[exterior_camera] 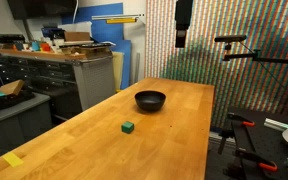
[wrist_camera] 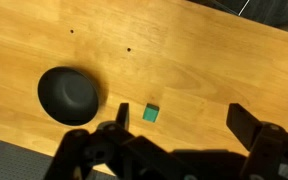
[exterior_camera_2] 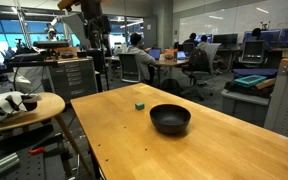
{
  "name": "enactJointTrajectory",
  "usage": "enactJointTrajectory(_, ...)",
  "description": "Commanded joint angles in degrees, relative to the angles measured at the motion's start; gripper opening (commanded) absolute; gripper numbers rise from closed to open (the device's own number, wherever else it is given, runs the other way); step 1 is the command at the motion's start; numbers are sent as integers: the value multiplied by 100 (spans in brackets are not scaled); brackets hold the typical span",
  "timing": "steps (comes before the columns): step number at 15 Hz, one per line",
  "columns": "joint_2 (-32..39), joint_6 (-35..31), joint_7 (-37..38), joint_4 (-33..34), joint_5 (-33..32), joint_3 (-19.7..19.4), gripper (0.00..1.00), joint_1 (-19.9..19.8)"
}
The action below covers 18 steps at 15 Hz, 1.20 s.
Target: Put the green block in the black bowl
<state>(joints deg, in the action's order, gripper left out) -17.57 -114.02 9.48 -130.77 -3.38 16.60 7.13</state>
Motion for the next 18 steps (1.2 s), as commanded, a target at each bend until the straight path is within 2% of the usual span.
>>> enactJointTrajectory(1, 14, 15, 34, 24, -40, -113, 100, 126)
enactJointTrajectory(11, 9, 16, 34, 56, -40, -112, 100, 126)
enactJointTrajectory(18, 353, -202, 274, 86, -137, -37, 100, 124)
